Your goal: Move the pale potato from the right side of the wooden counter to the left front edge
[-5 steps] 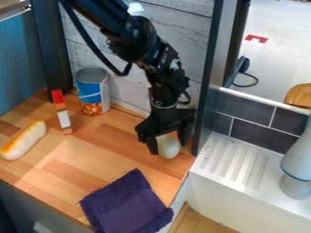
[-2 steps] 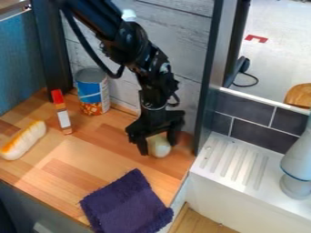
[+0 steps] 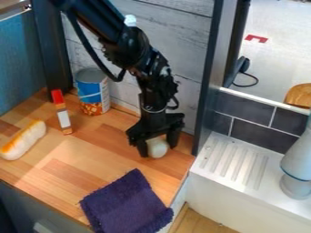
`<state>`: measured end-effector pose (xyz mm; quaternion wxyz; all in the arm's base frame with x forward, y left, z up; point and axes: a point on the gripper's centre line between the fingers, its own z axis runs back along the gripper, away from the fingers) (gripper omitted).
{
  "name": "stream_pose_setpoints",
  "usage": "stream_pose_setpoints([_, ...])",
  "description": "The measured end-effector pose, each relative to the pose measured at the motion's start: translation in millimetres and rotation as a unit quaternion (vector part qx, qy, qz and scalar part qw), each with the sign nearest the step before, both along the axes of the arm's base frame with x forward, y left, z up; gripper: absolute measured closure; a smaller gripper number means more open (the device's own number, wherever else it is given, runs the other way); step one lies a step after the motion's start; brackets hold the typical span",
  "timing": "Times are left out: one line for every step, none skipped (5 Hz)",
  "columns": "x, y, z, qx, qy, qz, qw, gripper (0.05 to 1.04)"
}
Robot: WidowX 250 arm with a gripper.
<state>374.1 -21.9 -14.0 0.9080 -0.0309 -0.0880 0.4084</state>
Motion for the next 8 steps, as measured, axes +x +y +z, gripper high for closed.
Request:
stream_pose_setpoints([1, 0, -0.8, 0.000, -0.004, -0.001, 1.0000, 0.233])
stream_pose_setpoints([1, 1, -0.8, 0.002, -0.004, 0.002, 1.0000, 0.233])
stream_pose_setpoints([-5, 3, -0.2, 0.009, 0.003, 0.007, 0.9999, 0.233])
stream_pose_setpoints([-14, 5, 37.9, 0.006, -0.047, 0.020, 0.9987, 0.233])
stream_pose_setpoints([-46, 11, 66.5, 0.012, -0.066, 0.043, 0.9968, 0.233])
stream_pose_setpoints([-94, 22, 73.0, 0.028, -0.040, 0.065, 0.9967, 0.233])
stream_pose_setpoints([-142, 57, 64.1, 0.026, -0.013, 0.089, 0.9956, 0.233])
stream_pose_setpoints([-172, 86, 44.6, 0.028, 0.015, 0.075, 0.9967, 0.233])
